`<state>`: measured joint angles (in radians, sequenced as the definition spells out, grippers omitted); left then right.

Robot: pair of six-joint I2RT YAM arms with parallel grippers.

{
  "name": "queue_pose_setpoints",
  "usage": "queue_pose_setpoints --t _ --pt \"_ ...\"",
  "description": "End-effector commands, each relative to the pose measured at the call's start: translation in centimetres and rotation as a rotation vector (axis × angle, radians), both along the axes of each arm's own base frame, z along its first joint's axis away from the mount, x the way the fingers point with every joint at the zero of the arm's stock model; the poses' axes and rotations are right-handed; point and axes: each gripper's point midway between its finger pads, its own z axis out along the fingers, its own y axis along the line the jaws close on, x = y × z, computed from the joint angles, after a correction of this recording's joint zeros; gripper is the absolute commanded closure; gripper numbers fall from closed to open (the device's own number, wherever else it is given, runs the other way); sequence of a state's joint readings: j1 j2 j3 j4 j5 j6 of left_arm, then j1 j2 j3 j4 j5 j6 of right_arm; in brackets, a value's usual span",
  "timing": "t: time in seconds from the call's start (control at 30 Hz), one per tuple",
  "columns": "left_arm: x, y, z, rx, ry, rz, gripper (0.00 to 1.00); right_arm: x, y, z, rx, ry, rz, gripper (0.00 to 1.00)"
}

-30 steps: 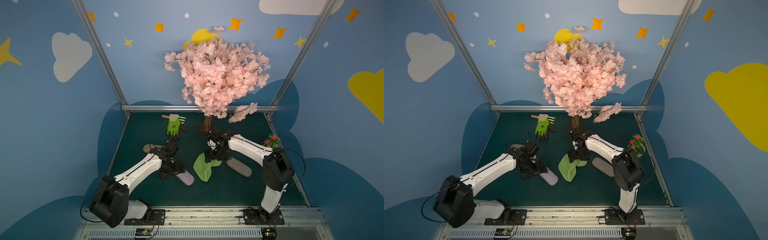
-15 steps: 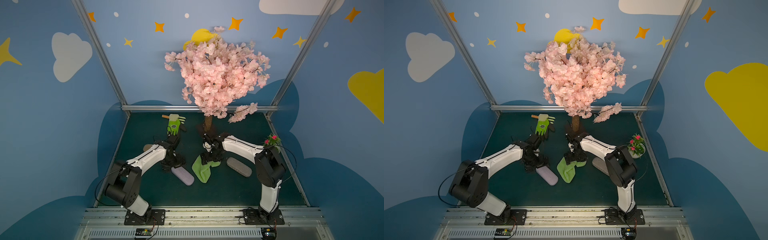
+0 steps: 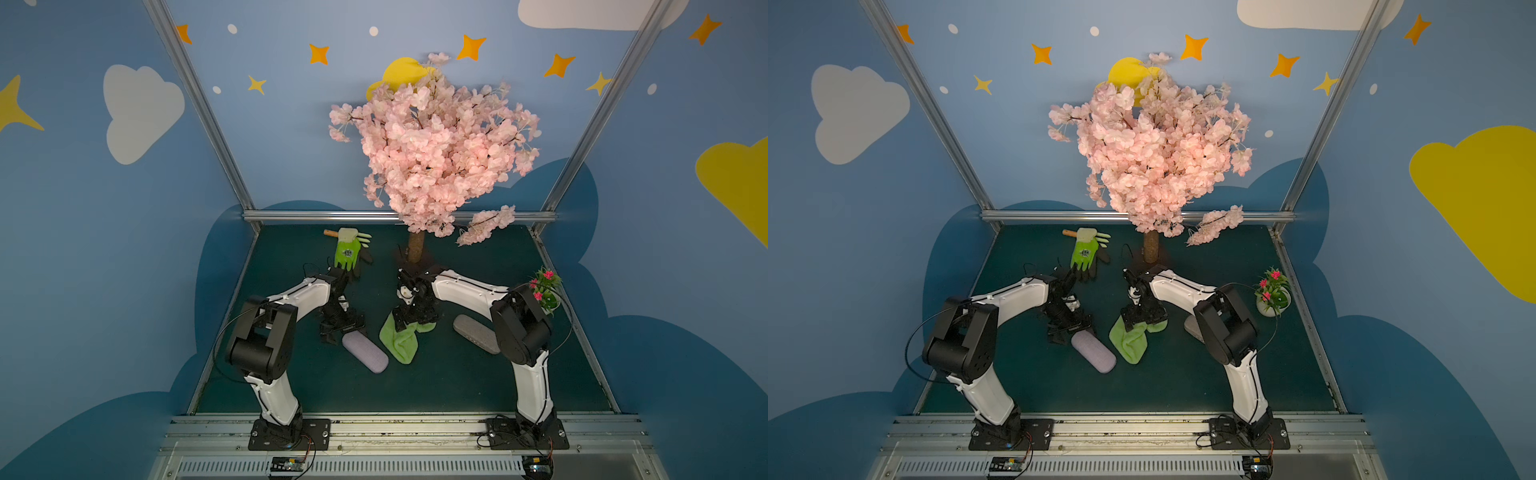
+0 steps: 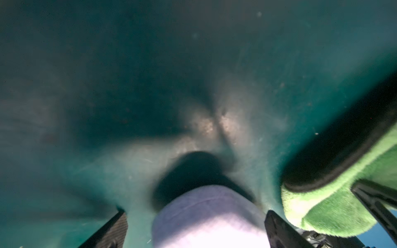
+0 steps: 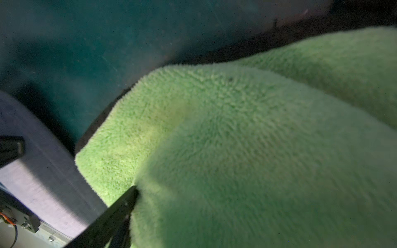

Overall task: Wipe the eyeglass case
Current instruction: Pick up the cleaning item at the center of the board, then adjust the eyeglass case at the center of the board.

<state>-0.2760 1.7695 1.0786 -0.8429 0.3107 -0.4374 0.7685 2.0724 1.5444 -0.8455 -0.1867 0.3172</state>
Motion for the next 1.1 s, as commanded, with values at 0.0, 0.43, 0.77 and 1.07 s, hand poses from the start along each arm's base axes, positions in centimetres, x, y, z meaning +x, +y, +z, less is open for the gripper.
queue_pose_setpoints --t 0.0,0.43,0.77,1.07 --pt "-0.4 -1.4 -0.1 -0.085 0.022 -0.008 0.02 -0.5 0.3 -1.7 -0.013 0.043 0.004 0.19" --pt "-5.7 -1.3 1.5 -0.17 0.085 0.136 0.12 0.1 -0.9 0.4 0.033 0.015 -0.05 0.84" --pt "-7.0 -9.1 3.0 -0.361 0.12 0.04 0.15 0.8 -2.6 4.4 0.059 -0.071 -0.088 0.89" --pt "-7.0 -3.6 0.8 -0.027 0.051 -0.04 0.03 0.4 -4.6 6.7 0.082 -0.097 -0.107 0.9"
